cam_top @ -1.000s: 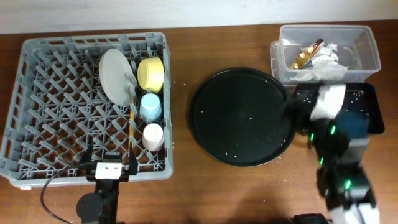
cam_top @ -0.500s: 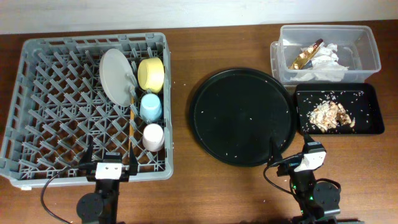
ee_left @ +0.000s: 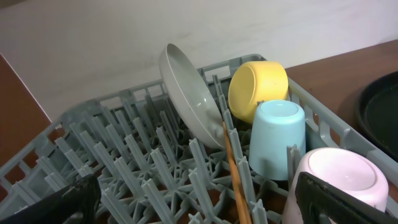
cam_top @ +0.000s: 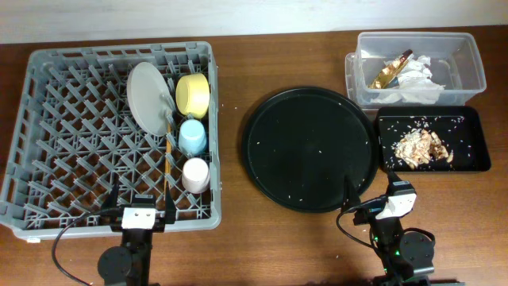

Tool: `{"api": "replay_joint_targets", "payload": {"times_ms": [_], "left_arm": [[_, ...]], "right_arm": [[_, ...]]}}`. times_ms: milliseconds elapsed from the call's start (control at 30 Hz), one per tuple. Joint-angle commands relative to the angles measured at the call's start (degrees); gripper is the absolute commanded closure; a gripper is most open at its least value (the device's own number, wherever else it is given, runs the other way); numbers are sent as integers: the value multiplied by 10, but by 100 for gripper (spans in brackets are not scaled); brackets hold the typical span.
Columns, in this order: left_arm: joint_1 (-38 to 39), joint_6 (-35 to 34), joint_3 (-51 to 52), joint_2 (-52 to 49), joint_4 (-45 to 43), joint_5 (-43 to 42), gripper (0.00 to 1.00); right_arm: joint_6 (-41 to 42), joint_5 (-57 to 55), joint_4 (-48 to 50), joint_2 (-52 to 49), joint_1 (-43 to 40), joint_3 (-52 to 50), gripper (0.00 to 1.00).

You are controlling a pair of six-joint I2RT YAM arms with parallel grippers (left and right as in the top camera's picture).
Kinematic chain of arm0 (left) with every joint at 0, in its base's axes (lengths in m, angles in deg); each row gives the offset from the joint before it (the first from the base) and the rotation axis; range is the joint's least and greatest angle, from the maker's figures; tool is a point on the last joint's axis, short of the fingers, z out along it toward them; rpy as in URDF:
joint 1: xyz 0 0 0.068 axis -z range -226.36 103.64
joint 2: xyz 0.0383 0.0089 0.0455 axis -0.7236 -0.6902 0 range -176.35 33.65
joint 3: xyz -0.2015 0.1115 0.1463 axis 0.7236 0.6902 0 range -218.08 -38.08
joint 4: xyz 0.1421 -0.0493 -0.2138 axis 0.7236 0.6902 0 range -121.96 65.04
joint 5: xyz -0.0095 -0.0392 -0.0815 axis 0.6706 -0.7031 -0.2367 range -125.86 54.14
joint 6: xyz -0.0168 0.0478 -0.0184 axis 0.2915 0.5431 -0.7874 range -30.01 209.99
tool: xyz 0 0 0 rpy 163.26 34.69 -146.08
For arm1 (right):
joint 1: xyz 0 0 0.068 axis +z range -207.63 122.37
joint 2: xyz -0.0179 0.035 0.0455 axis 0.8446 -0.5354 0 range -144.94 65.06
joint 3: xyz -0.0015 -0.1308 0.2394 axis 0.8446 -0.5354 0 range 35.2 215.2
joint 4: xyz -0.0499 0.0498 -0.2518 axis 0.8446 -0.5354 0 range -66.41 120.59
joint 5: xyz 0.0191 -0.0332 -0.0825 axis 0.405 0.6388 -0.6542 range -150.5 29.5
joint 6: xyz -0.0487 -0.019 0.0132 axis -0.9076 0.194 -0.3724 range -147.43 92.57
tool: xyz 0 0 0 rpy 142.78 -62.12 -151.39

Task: Sort waste into correct bins and load items into the dishwasher rack

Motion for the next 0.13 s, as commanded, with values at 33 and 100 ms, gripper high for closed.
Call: {"api": "replay_joint_targets", "payload": {"times_ms": [33, 100], "left_arm": [[2, 4, 2, 3, 2, -6, 0], [2, 4, 2, 3, 2, -6, 0]], "right_arm": [[2, -1, -1, 5, 6, -4, 2], [2, -1, -1, 5, 6, -4, 1]]}}
